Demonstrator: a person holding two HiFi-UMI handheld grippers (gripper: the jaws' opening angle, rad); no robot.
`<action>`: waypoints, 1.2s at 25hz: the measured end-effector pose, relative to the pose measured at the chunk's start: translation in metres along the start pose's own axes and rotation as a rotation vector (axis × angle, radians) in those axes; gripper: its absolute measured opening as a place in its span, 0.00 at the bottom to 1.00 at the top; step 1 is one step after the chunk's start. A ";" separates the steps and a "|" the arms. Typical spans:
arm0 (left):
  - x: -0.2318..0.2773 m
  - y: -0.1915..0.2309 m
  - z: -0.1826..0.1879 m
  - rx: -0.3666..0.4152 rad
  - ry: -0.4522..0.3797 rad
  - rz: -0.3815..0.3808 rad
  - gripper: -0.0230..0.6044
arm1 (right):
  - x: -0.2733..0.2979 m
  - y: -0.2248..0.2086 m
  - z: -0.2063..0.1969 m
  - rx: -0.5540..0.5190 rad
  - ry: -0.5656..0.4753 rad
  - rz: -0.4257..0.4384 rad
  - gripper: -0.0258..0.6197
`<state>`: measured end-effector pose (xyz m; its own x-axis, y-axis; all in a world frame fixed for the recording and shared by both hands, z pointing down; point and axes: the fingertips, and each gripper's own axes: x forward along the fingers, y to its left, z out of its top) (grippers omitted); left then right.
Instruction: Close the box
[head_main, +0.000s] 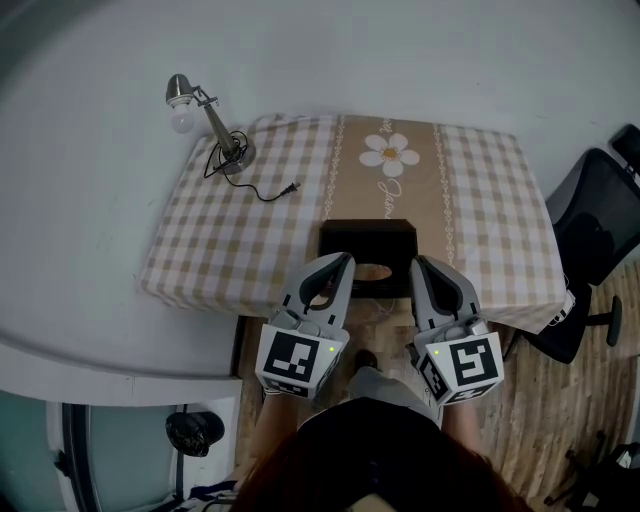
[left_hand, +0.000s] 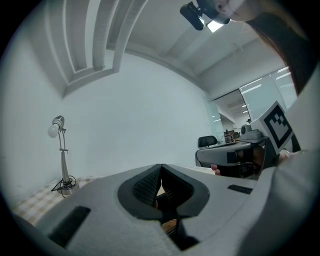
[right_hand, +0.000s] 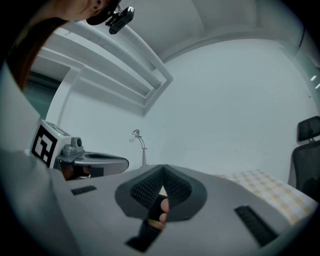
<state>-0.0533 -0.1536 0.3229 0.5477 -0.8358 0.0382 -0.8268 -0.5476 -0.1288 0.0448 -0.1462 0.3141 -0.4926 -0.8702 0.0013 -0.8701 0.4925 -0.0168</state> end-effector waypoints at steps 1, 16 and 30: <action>0.002 0.002 0.000 0.002 0.002 0.000 0.08 | 0.002 -0.002 0.000 0.000 0.003 -0.001 0.07; 0.031 0.036 -0.010 -0.023 0.036 0.029 0.08 | 0.042 -0.032 -0.011 -0.039 0.029 -0.016 0.07; 0.052 0.073 -0.028 -0.051 0.081 0.081 0.08 | 0.074 -0.053 -0.026 -0.103 0.066 -0.011 0.07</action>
<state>-0.0891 -0.2384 0.3430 0.4684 -0.8766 0.1100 -0.8744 -0.4778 -0.0846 0.0544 -0.2366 0.3410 -0.4797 -0.8749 0.0668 -0.8708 0.4840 0.0859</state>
